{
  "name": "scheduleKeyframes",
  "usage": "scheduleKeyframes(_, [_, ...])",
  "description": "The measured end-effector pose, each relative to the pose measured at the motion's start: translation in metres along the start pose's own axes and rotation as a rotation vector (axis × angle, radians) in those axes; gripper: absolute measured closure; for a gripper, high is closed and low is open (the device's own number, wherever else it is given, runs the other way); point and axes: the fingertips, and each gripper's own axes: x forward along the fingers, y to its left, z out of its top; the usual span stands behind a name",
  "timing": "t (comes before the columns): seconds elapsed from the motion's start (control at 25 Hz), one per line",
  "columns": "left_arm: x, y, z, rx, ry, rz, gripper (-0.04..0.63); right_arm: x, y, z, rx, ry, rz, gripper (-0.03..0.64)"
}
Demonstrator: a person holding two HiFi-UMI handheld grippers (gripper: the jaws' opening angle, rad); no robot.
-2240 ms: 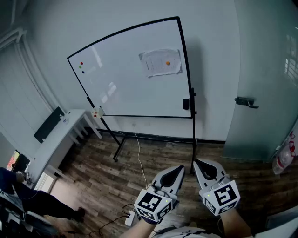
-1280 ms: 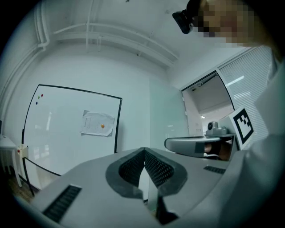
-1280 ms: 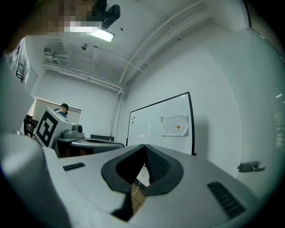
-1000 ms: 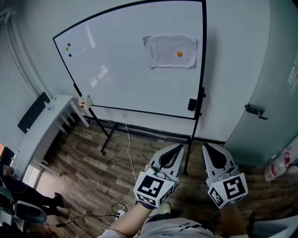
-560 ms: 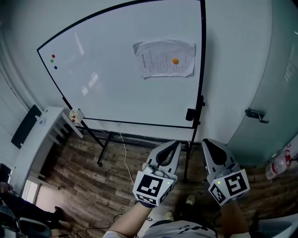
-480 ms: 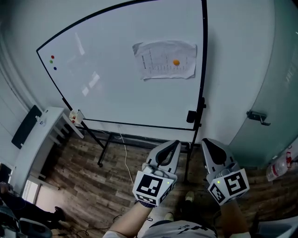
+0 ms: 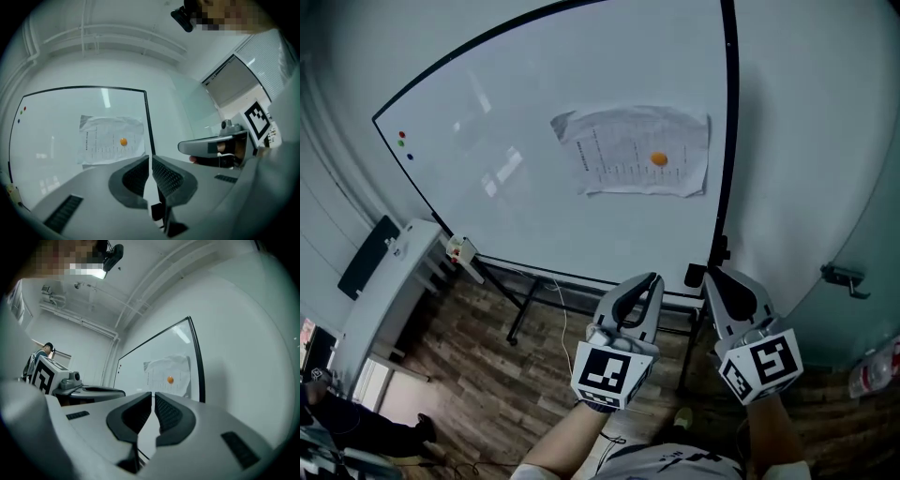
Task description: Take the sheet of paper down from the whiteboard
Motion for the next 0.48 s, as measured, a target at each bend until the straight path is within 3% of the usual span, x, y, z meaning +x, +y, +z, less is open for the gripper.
scheduleKeyframes(0.36, [0.085, 0.043, 0.001, 0.137, 0.028, 0.139, 0.578, 0.066, -0.066, -0.011, 0.022, -0.002, 0.049, 0.547])
scheduleKeyframes(0.48, [0.109, 0.056, 0.003, 0.195, 0.045, 0.159, 0.532, 0.084, -0.078, -0.013, 0.021, 0.0, 0.045, 0.541])
